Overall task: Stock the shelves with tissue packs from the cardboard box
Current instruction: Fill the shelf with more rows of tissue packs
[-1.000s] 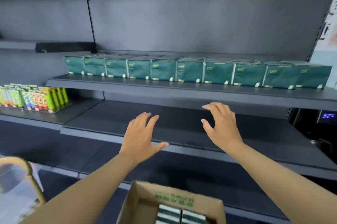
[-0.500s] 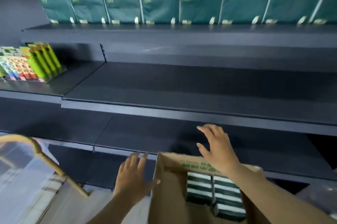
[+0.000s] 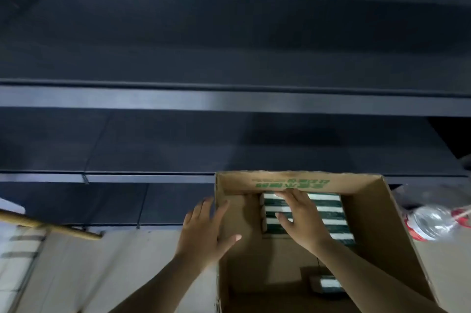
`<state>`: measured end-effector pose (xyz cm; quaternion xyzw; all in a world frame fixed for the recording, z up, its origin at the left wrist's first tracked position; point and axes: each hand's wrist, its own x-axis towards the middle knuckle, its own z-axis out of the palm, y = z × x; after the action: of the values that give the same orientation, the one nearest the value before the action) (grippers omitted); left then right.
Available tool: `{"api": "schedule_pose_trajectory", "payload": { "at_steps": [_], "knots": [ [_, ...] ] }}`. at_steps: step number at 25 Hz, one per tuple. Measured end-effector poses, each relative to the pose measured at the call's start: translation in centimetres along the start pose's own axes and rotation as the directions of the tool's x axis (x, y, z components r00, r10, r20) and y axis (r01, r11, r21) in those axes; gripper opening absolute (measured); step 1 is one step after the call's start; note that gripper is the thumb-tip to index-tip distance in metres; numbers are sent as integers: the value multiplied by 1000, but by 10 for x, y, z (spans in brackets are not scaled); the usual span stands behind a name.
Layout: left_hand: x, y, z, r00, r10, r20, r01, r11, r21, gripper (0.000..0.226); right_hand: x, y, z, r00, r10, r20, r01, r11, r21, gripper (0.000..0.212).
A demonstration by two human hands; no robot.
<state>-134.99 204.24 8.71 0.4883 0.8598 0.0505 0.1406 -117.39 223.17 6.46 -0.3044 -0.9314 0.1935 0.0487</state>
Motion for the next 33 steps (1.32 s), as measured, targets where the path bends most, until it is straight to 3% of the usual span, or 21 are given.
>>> {"api": "schedule_pose_trajectory", "payload": {
  "at_steps": [3, 8, 12, 16, 19, 25, 29, 33],
  "knots": [
    [2, -2, 30, 999, 2, 53, -1, 1000, -23, 91, -22, 24, 29, 994, 75, 81, -78, 996, 31, 45],
    [2, -4, 45, 1000, -7, -7, 6, 996, -85, 68, -31, 47, 63, 980, 142, 141, -148, 988, 33, 46],
    [1, -3, 49, 999, -5, -54, -3, 989, -146, 63, -23, 59, 80, 970, 166, 176, -177, 983, 47, 49],
    [1, 1, 47, 997, -13, -78, 0, 986, -167, 63, -19, 63, 88, 983, 149, 107, -148, 989, -12, 44],
    [1, 2, 44, 996, -9, -92, 0, 995, -100, 64, -16, 65, 89, 995, 57, 78, -55, 998, -22, 44],
    [-6, 6, 32, 993, -85, -86, 92, 993, 79, 77, -30, 62, 53, 992, -94, 80, 90, 994, 59, 35],
    [-21, 29, 9, 984, -126, -125, 138, 986, 89, 87, -52, 50, 1, 992, -126, 7, 124, 988, 92, 30],
    [-50, 70, -25, 976, -26, -217, 50, 993, 107, 91, -91, 30, -72, 981, -166, -103, 176, 980, 96, 26]
  ]
}}
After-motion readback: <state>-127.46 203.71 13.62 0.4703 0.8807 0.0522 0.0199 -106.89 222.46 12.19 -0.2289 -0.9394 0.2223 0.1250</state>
